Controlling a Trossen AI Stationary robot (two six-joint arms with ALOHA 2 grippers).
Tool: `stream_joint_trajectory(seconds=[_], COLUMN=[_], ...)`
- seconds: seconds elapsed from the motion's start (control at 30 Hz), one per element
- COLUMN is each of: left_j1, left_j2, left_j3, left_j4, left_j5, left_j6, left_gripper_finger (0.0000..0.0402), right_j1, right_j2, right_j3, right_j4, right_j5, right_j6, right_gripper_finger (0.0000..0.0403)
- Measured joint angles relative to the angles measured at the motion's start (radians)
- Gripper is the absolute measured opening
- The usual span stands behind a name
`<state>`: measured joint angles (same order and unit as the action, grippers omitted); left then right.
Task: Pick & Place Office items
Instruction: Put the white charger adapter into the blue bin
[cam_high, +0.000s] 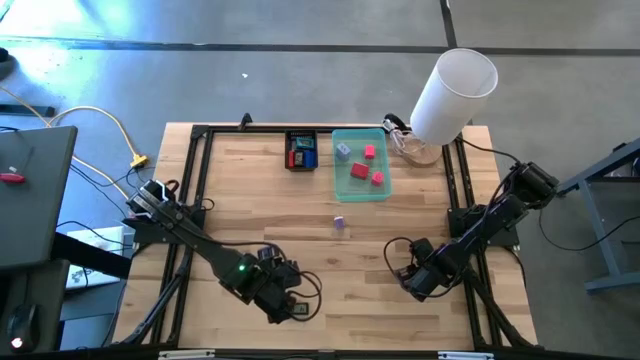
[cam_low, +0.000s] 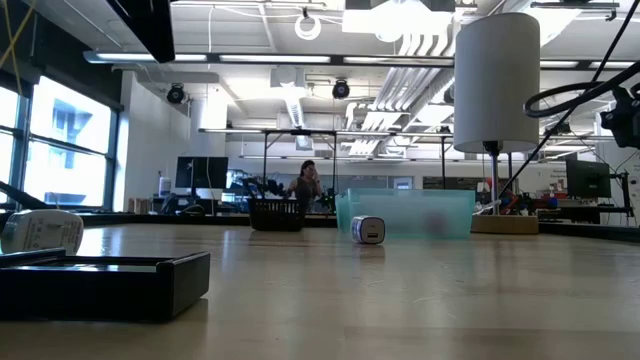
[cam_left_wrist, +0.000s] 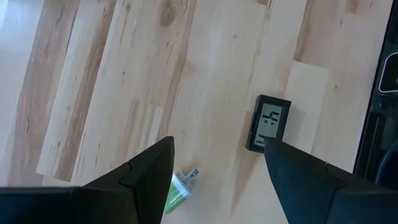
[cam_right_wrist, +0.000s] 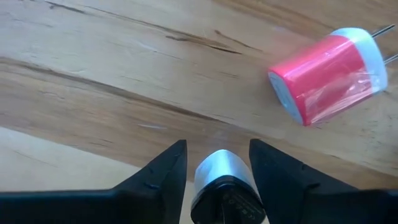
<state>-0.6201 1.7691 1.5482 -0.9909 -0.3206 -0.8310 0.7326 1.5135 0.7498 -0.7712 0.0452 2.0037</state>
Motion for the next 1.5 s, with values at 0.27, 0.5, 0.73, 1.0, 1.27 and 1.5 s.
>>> stream_joint_trajectory(seconds=[0.27, 0.5, 0.73, 1.0, 1.27, 1.5], left_j1=[0.000, 0.001, 0.000, 0.003, 0.003, 0.003], left_j2=[0.000, 0.000, 0.000, 0.000, 0.000, 0.000], left_j3=[0.000, 0.000, 0.000, 0.000, 0.000, 0.000], left_j4=[0.000, 0.000, 0.000, 0.000, 0.000, 0.000], left_j5=[0.000, -0.002, -0.017, -0.025, -0.025, -0.034], left_j6=[0.000, 0.000, 0.001, 0.001, 0.001, 0.001], left_gripper_finger=[0.0242, 0.0242, 0.0242, 0.0242, 0.0242, 0.0242], right_j1=[0.000, 0.000, 0.000, 0.000, 0.000, 0.001], right_j2=[0.000, 0.000, 0.000, 0.000, 0.000, 0.000], right_j3=[0.000, 0.001, 0.001, 0.001, 0.001, 0.001], right_j4=[0.029, 0.033, 0.087, 0.109, 0.148, 0.143], right_j5=[-0.026, -0.108, -0.103, -0.107, -0.131, -0.126], right_j6=[-0.009, -0.038, -0.126, -0.211, -0.411, -0.506], right_gripper_finger=[0.0161, 0.0162, 0.0175, 0.0212, 0.0240, 0.0235])
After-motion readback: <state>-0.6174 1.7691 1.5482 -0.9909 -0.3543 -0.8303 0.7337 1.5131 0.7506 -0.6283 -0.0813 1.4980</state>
